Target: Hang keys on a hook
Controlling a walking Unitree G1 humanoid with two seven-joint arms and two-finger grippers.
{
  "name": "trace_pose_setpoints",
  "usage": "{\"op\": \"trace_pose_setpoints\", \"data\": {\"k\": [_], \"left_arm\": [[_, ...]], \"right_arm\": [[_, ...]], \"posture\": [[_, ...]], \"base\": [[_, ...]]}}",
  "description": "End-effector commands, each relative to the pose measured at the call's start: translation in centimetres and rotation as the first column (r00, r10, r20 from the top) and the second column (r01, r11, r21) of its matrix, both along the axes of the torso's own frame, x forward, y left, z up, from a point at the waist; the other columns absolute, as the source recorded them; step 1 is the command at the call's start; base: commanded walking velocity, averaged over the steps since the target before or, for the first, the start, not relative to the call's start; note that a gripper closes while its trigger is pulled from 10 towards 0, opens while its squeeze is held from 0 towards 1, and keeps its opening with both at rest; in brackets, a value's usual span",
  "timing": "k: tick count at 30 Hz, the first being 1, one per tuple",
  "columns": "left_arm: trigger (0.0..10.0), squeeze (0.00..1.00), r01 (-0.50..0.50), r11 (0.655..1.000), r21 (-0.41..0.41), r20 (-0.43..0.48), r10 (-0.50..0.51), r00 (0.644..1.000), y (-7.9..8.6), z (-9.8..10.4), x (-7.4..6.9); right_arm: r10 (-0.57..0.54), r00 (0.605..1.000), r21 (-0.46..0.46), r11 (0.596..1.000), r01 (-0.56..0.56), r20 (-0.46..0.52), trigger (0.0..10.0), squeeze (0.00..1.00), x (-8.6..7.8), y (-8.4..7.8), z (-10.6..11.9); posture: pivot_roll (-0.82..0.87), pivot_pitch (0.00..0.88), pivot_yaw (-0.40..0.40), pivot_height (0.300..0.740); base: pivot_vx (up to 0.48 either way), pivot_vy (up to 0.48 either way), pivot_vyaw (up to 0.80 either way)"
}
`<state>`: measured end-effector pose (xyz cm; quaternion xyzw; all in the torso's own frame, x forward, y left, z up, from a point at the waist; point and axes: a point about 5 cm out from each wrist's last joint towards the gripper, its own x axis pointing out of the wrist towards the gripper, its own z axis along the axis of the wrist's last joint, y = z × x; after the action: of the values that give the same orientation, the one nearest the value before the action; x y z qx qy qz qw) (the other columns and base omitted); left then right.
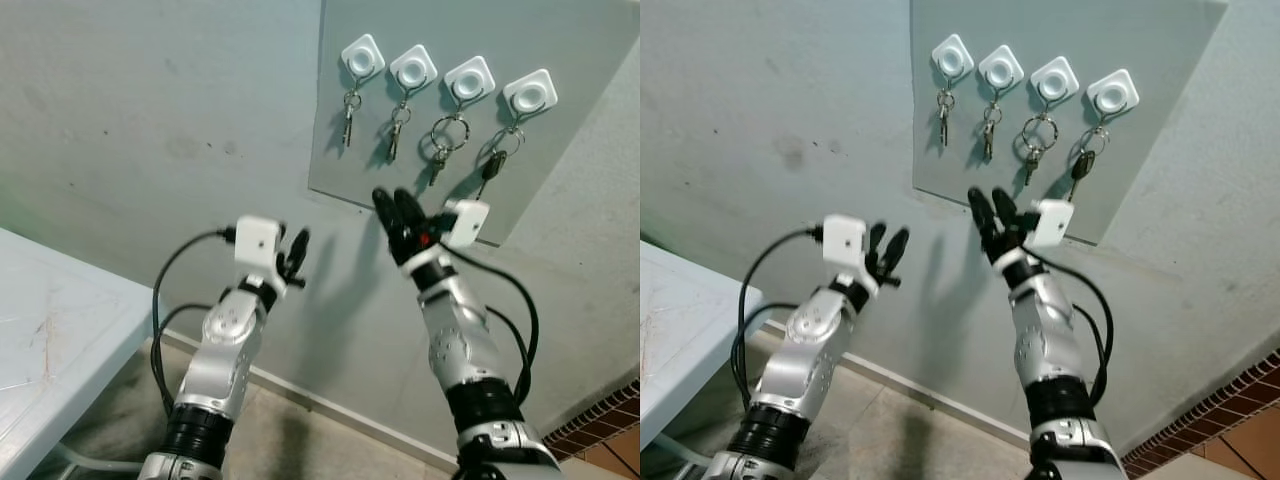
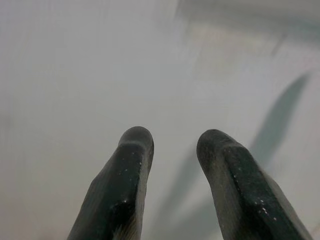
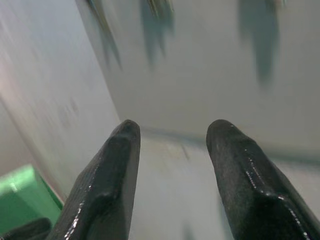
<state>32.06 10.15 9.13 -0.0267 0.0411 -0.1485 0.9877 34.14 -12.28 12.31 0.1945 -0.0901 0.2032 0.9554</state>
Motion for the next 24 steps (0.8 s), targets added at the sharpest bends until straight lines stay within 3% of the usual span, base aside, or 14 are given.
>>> {"op": "trace_pose_setpoints", "data": {"k": [1,5,6,9,14,19,24], "left_arm": [[10.0,0.00,-0.028,0.999,0.023,-0.036,0.029,0.999,0.5,-1.5,-0.3],[10.0,0.00,-0.008,0.994,0.112,-0.145,0.025,0.989,1.4,-5.4,-1.7],[10.0,0.00,0.036,0.997,0.070,-0.197,-0.021,0.980,1.4,-6.3,-2.2],[10.0,0.00,0.005,0.999,0.044,-0.300,0.009,0.954,2.0,-8.5,-3.3],[10.0,0.00,0.006,0.999,0.040,-0.380,0.010,0.925,2.3,-10.2,-4.4],[10.0,0.00,0.015,0.995,0.103,-0.496,0.038,0.868,3.0,-12.9,-6.8],[10.0,0.00,0.008,0.993,0.122,-0.558,0.062,0.827,3.5,-14.2,-8.4]], "right_arm": [[-0.008,1.000,-0.035,0.999,0.007,-0.017,10.0,1.00,-0.3,-0.3,-0.9],[-0.082,0.985,-0.148,0.987,0.059,-0.155,10.0,1.00,-1.7,-1.3,-5.0],[-0.096,0.977,-0.168,0.984,0.063,-0.192,10.0,1.00,-2.2,-1.5,-6.1],[-0.148,0.942,-0.276,0.959,0.062,-0.300,10.0,1.00,-3.9,-2.2,-9.2],[-0.163,0.909,-0.326,0.945,0.031,-0.384,10.0,1.00,-5.5,-2.4,-11.5],[-0.218,0.822,-0.424,0.905,-0.031,-0.526,10.0,1.00,-8.8,-3.3,-15.2],[-0.247,0.766,-0.463,0.883,-0.074,-0.594,10.0,1.00,-10.9,-3.8,-17.0]], "posture": [[0.10,0.000,-0.050,0.740],[0.09,0.000,-0.035,0.740],[0.08,0.000,-0.031,0.740],[0.08,0.000,-0.025,0.740],[0.07,0.000,-0.017,0.740],[0.07,0.000,-0.008,0.740],[0.06,0.000,0.002,0.740]], "base": [[0.000,0.000,0.00],[0.000,0.000,0.00],[0.000,0.000,0.00],[0.000,0.000,0.00],[0.000,0.000,0.00],[0.000,0.000,0.00],[0.000,0.000,0.00]]}}
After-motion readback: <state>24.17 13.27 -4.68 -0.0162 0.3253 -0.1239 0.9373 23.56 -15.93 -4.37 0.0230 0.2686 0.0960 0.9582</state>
